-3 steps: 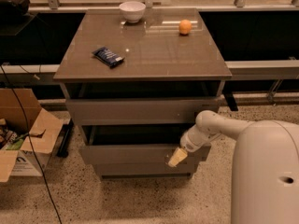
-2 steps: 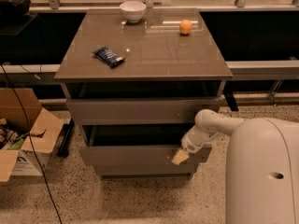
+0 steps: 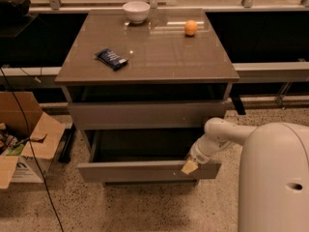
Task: Open middle drawer
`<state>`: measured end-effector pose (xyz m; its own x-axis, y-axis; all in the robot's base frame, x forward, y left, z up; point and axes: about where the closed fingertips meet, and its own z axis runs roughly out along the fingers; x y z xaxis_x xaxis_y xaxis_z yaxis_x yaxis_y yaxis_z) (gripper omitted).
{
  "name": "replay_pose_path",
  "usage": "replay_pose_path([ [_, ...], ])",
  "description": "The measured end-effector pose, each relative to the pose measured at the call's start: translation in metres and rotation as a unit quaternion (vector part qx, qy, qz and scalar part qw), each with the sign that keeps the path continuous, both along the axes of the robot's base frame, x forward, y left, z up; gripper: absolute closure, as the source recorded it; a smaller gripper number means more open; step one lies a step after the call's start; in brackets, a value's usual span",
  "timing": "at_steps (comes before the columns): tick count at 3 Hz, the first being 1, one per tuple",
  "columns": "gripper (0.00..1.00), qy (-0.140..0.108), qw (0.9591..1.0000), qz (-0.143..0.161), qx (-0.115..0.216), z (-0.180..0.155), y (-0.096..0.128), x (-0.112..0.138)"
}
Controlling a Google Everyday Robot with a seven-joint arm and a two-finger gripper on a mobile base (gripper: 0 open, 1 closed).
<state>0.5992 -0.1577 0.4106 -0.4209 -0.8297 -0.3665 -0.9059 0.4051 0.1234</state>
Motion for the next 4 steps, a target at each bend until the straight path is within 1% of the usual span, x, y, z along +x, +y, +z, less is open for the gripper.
replay_pose_path([
  [2,0.12,0.000,1.0000,0.000,0.000,0.0010,0.0000,-0.0001],
  [3,0.00,0.000,1.0000,0.000,0.000,0.0010,0.0000,-0.0001],
  [4,0.00,0.014,0.9985,0.047,-0.022,0.0027,0.0053,-0.0074],
])
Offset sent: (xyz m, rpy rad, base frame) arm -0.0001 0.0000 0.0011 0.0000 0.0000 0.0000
